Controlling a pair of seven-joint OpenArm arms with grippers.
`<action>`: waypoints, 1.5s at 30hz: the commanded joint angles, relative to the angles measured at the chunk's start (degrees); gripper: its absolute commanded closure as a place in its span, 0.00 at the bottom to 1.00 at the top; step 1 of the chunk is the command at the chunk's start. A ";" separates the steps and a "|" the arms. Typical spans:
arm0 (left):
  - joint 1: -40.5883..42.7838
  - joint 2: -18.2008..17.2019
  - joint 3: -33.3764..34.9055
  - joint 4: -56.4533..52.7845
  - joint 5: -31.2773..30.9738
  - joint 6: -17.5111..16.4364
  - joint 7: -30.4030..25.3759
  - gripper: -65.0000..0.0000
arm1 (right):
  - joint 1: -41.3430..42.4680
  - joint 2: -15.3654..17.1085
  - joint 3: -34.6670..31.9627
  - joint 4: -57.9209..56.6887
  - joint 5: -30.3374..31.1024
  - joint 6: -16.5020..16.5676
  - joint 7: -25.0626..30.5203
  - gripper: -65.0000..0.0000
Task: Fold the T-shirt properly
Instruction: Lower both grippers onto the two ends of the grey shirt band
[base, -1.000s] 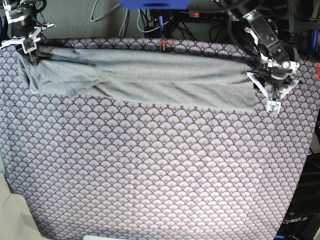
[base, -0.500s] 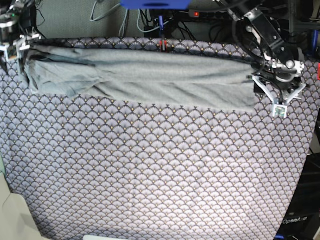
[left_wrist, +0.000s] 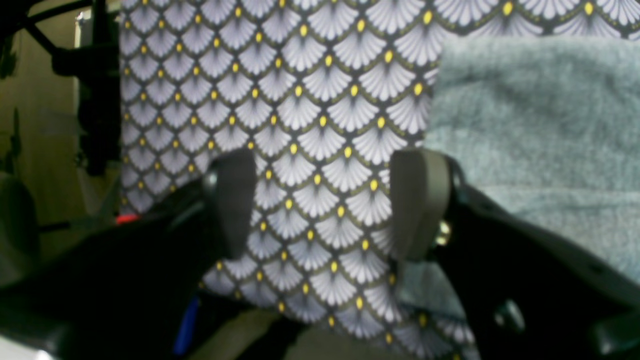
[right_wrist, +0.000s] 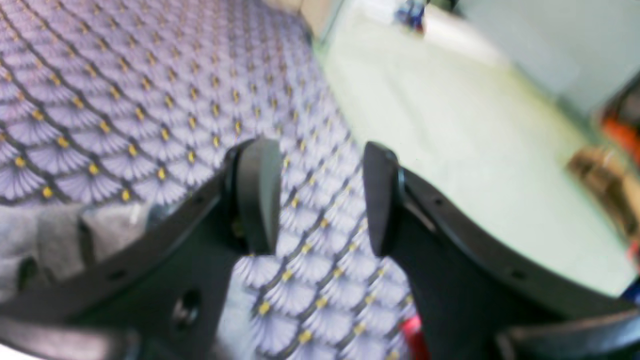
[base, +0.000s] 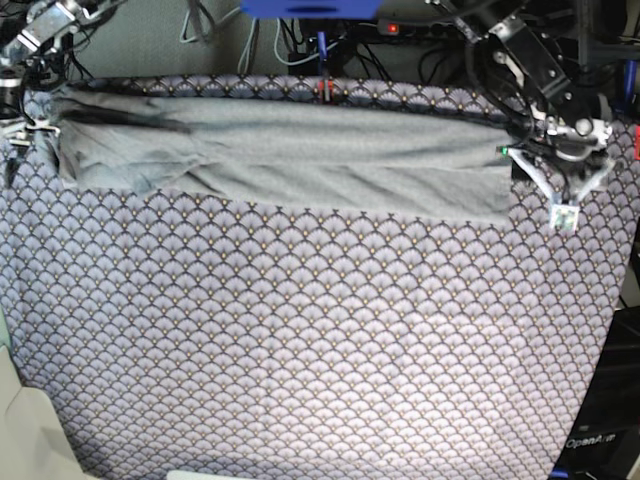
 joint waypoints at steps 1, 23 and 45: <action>-1.62 -0.42 -0.65 0.90 -0.22 0.32 0.29 0.37 | 0.98 0.92 -0.03 -0.24 1.07 -0.25 -0.97 0.57; -4.26 -2.80 -3.37 -4.64 -0.13 0.32 2.40 0.37 | 13.81 11.29 -7.51 2.84 21.73 -0.25 -59.52 0.56; -6.10 -2.80 -3.02 -5.26 -0.22 0.32 2.40 0.37 | -3.24 21.67 -18.32 12.77 75.09 -0.25 -109.06 0.41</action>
